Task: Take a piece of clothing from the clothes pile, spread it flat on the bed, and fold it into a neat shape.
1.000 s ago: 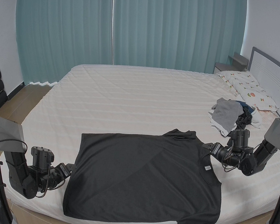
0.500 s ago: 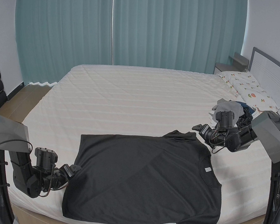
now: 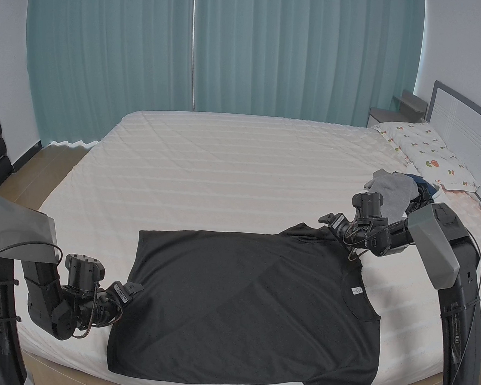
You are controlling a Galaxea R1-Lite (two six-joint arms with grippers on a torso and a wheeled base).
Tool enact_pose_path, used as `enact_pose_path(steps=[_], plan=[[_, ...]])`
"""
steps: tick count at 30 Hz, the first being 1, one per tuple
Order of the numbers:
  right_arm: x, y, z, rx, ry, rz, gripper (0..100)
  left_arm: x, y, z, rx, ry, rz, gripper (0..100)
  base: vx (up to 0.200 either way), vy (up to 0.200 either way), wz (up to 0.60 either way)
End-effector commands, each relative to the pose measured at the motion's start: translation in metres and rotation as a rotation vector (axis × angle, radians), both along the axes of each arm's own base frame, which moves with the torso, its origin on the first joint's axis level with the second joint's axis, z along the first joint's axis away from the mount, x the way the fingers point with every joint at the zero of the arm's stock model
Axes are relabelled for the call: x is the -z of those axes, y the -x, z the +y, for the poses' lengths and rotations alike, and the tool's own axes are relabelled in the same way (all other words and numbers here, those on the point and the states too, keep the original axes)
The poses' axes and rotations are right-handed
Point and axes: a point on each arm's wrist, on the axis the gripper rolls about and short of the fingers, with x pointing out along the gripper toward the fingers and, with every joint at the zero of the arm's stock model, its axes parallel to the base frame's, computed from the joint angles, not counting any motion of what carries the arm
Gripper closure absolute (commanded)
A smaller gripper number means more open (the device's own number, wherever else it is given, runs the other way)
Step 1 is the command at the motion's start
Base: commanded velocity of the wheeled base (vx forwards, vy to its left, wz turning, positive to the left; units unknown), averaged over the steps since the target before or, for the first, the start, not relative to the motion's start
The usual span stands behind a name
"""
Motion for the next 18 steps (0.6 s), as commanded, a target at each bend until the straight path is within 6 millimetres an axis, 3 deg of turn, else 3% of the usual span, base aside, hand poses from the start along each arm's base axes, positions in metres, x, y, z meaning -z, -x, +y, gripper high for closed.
enact_pose_path(steps=[1, 5, 8, 16, 17, 18], plan=[[0.02, -0.01, 0.009, -0.013, 0.0, 0.0, 0, 0.002, 0.002, 0.0, -0.01, -0.01, 0.011, 0, 0.0, 0.0, 0.0], [0.03, -0.024, 0.013, -0.015, -0.005, -0.031, 0, 0.004, 0.002, -0.001, -0.008, -0.013, 0.015, 0, 0.0, 0.0, 0.0], [0.054, -0.025, 0.012, -0.015, 0.01, 0.039, 0, 0.004, 0.002, -0.001, -0.008, -0.013, 0.015, 0, 0.0, 0.0, 0.0], [0.054, -0.024, 0.017, -0.022, 0.011, 0.034, 0, 0.005, 0.003, -0.002, -0.01, -0.019, 0.02, 0, 0.0, 0.0, 0.0], [0.053, -0.024, 0.017, -0.022, 0.01, 0.032, 100, 0.005, 0.003, -0.002, -0.009, -0.02, 0.02, 0, 0.0, 0.0, 0.0], [0.048, -0.026, 0.015, -0.016, 0.005, 0.002, 100, 0.005, 0.002, -0.002, -0.014, -0.024, 0.018, 0, 0.0, 0.0, 0.0]])
